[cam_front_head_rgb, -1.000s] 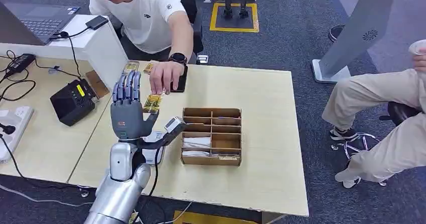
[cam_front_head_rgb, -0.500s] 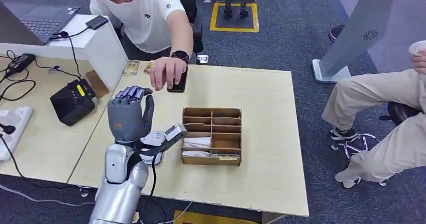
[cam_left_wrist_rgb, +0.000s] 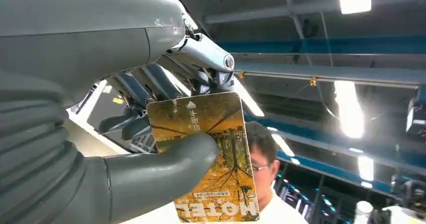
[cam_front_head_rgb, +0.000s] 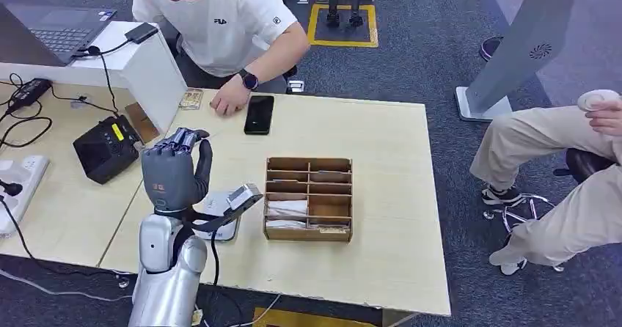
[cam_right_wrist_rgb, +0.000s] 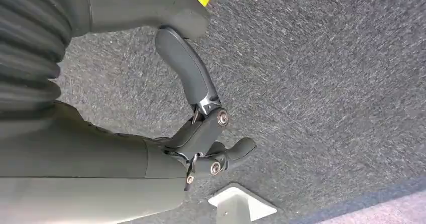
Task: Pass the card to the sensor for recognition and then transmit it.
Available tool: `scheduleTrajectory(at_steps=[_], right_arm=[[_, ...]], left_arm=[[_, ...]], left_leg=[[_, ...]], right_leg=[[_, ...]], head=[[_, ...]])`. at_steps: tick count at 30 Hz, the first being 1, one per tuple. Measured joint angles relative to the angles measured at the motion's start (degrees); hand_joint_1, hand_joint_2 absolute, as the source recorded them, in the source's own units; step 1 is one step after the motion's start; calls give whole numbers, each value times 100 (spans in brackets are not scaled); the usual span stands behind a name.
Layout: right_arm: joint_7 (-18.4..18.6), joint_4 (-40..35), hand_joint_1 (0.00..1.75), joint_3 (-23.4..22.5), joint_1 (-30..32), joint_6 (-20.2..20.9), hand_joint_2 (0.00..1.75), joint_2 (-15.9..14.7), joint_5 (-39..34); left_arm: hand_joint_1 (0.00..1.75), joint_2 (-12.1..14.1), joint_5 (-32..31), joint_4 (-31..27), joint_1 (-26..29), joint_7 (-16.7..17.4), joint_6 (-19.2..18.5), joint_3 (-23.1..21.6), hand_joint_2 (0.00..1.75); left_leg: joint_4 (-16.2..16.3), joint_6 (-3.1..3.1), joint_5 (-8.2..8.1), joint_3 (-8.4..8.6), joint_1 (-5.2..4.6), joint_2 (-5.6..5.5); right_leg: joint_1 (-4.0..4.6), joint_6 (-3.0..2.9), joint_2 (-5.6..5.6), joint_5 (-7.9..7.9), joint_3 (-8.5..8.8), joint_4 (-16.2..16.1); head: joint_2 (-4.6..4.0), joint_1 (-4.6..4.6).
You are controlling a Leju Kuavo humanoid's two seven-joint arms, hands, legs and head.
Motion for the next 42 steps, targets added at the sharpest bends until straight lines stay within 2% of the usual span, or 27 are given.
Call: scheduleTrajectory(at_steps=[7, 9, 11, 15, 21, 26, 31, 32, 35, 42], right_arm=[[2, 74, 0, 0, -40, 0, 175, -15, -13], [15, 79, 0, 0, -44, 0, 175, -15, -13], [15, 81, 0, 0, -46, 0, 175, -15, -13], [22, 83, 0, 0, -55, 0, 175, -15, -22], [129, 81, 0, 0, -66, 0, 175, -15, -79], [151, 66, 0, 0, -69, 0, 175, -15, -103], [125, 65, 0, 0, -69, 0, 175, -15, -127], [122, 65, 0, 0, -68, 0, 175, -15, -129], [136, 63, 0, 2, -68, 0, 175, -15, -219], [210, 28, 0, 42, -68, 0, 175, -15, -304]], left_arm=[[175, 37, -349, 63, 60, 583, 0, 98, 175], [175, 44, -443, 168, 112, 651, -2, 164, 175], [175, 55, -461, 227, 153, 679, -2, 186, 175], [175, 105, -443, 365, 272, 1044, -2, 188, 175], [175, 173, -489, 671, 440, 1252, 0, 188, 175], [175, 205, -481, 964, 511, 1256, 0, 188, 175], [175, 295, -498, 1235, 559, 1523, 0, 188, 175], [175, 299, -500, 1283, 579, 1593, 0, 188, 175], [175, 415, -481, 1452, 626, 2146, 0, 48, 175], [175, 461, -509, 1913, 673, 2074, 0, 17, 175]], left_leg=[[0, 0, 0, -1, -2, 0], [0, 0, 0, -1, -2, 0], [0, 0, 0, -1, -1, -1], [0, 0, -1, 0, -1, 0], [0, 0, -1, -1, -1, 0], [0, 0, -1, -1, -2, 0], [0, 0, -1, 1, -1, 0], [0, 0, -1, 1, -1, 0], [0, 0, -1, 1, -1, 1], [0, 0, -1, 1, -2, 2]], right_leg=[[-1, 0, 0, 0, 0, 0], [0, 0, 0, 0, 0, 0], [0, 0, -1, 0, 0, 0], [0, 0, 2, 0, -1, 0], [0, 0, 0, -1, -1, -1], [0, 0, 0, 0, 0, -1], [0, 0, 1, 0, -1, -1], [0, 0, 1, 0, -1, -1], [0, 0, 3, 0, -3, -1], [0, 0, 2, -1, -2, -1]], head=[[0, -2], [0, -2], [0, 0], [0, -2], [0, -2], [0, 0], [0, 0], [0, 0], [0, 0], [0, -2]])
